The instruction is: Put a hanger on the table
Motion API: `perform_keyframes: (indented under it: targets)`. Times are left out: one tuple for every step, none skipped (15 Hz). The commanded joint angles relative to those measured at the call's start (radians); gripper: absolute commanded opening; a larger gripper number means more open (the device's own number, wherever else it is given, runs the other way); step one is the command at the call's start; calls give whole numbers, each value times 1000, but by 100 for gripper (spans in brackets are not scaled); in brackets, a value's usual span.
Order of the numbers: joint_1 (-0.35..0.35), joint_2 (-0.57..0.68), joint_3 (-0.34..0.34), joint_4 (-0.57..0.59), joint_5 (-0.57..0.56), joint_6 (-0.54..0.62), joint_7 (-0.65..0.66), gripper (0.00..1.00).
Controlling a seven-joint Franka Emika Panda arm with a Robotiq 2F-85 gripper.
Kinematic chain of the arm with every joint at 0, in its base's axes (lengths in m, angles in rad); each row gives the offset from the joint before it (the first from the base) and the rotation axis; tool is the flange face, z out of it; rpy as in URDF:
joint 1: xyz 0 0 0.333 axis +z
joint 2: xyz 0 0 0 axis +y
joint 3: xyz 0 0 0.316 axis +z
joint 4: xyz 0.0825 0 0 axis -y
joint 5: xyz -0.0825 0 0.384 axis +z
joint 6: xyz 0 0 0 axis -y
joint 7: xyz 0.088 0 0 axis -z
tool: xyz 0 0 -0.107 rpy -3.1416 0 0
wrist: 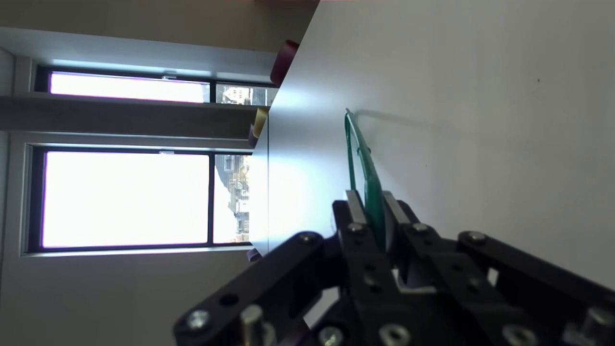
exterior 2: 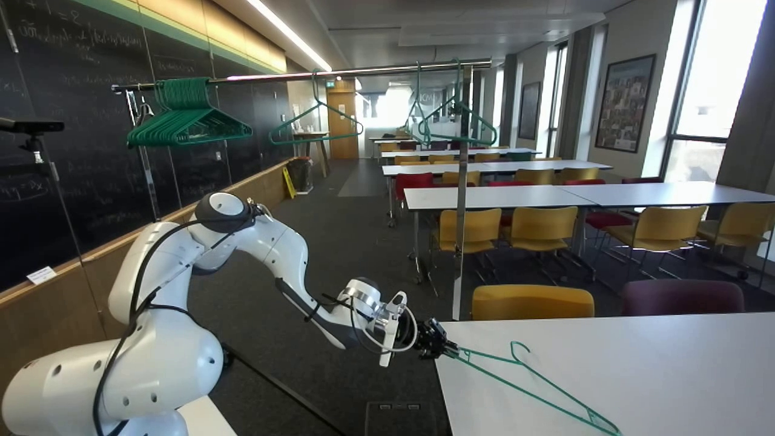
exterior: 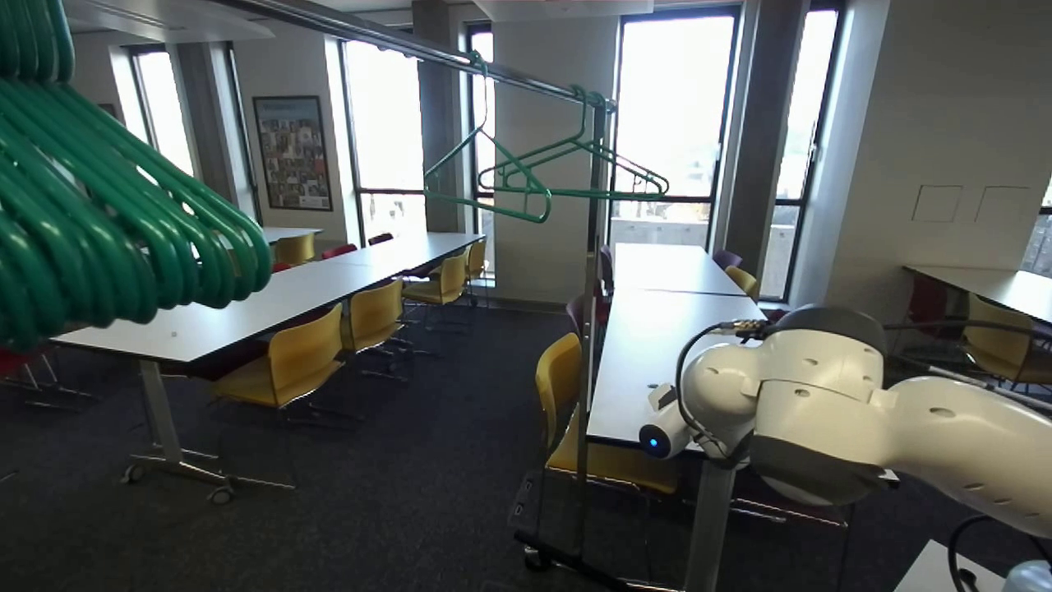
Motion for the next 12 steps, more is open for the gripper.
perform_keyframes:
  targets:
    - [1,-98,-32,49,121,38,-91,47]
    - [5,-112,-37,53,156,45,-118,55]
    - [0,-102,-34,50,195,68,-163,64]
    - [-19,-51,-20,33,236,138,-240,70]
    - [-15,-40,-22,20,282,191,-290,79]
    - [-6,-29,-31,5,335,252,-345,86]
    - [-2,-16,-38,-9,393,312,-402,92]
    - [0,4,-39,-24,455,362,-472,99]
    - [12,30,-46,-51,520,415,-541,100]
    - [16,60,-46,-73,579,464,-608,100]
    - [12,100,-38,-94,633,507,-680,100]
    - [-3,142,-27,-110,667,545,-738,100]
